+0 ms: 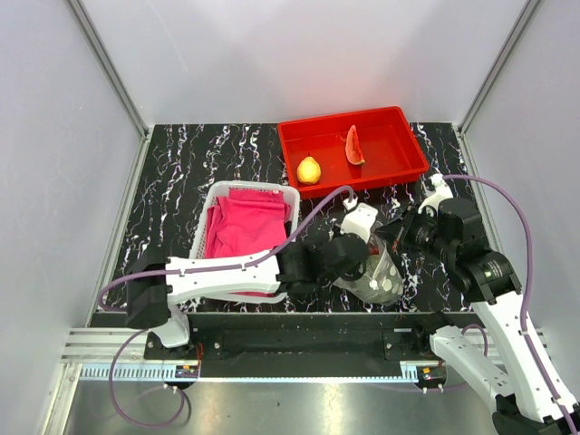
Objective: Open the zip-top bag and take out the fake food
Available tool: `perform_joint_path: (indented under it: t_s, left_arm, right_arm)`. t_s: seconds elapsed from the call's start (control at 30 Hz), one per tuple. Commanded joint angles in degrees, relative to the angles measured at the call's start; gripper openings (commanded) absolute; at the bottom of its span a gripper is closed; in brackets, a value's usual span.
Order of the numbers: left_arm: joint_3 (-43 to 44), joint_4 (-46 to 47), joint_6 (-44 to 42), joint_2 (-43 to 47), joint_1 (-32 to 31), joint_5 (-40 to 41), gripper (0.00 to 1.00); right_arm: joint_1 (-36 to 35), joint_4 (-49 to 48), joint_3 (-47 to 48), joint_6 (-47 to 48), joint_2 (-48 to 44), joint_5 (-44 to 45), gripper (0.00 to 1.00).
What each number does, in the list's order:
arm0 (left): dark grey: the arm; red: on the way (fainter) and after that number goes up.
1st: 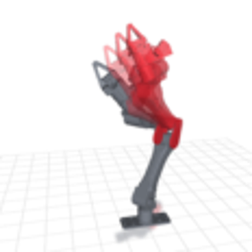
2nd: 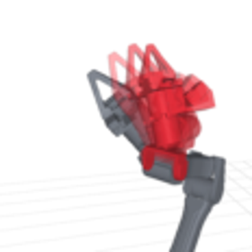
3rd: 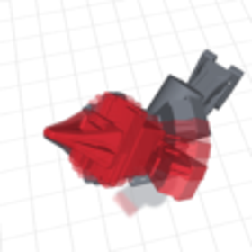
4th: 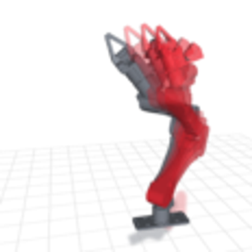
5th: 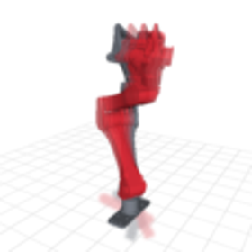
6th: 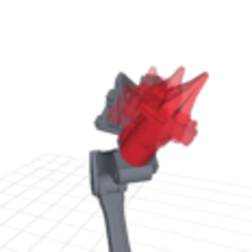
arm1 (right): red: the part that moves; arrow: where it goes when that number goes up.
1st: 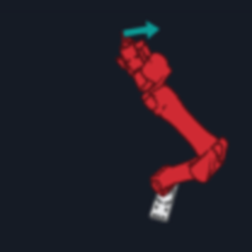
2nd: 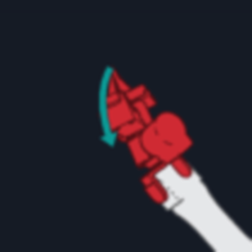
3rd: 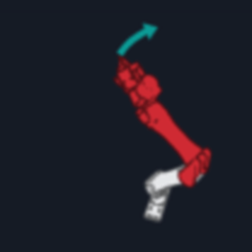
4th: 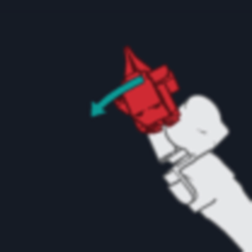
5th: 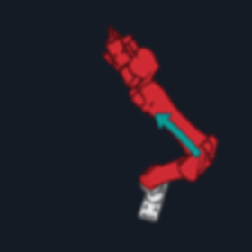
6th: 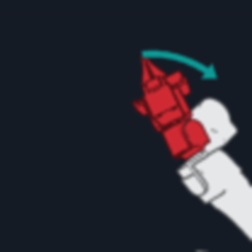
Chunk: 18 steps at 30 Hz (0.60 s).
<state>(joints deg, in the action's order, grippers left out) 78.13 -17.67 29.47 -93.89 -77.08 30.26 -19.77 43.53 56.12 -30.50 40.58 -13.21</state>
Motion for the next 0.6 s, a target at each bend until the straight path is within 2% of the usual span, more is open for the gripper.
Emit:
perform_joint_path:
  t_s: [0.0, 0.2, 0.4, 0.57]
  left_arm:
    - [2.2, 1.5, 1.5, 1.2, 2.7, -0.6, 0.22]
    - [1.9, 5.2, 0.4, -2.3, 7.5, -12.2, 0.43]
    - [1.5, 7.0, 0.1, -3.8, 9.1, -13.0, 0.41]
    - [1.0, 5.5, 1.9, -3.8, 10.0, -12.7, 0.42]
  right_arm:
    - [-0.3, -2.6, 1.0, -0.7, -0.9, -1.7, 0.0]
    - [-0.2, -2.7, 1.1, -1.1, -0.3, -2.3, 0.0]
    - [-0.2, -4.1, 1.7, -3.0, 0.6, -4.8, 0.0]
    - [-0.2, -7.2, 1.5, -6.3, 1.4, -9.5, 0.0]
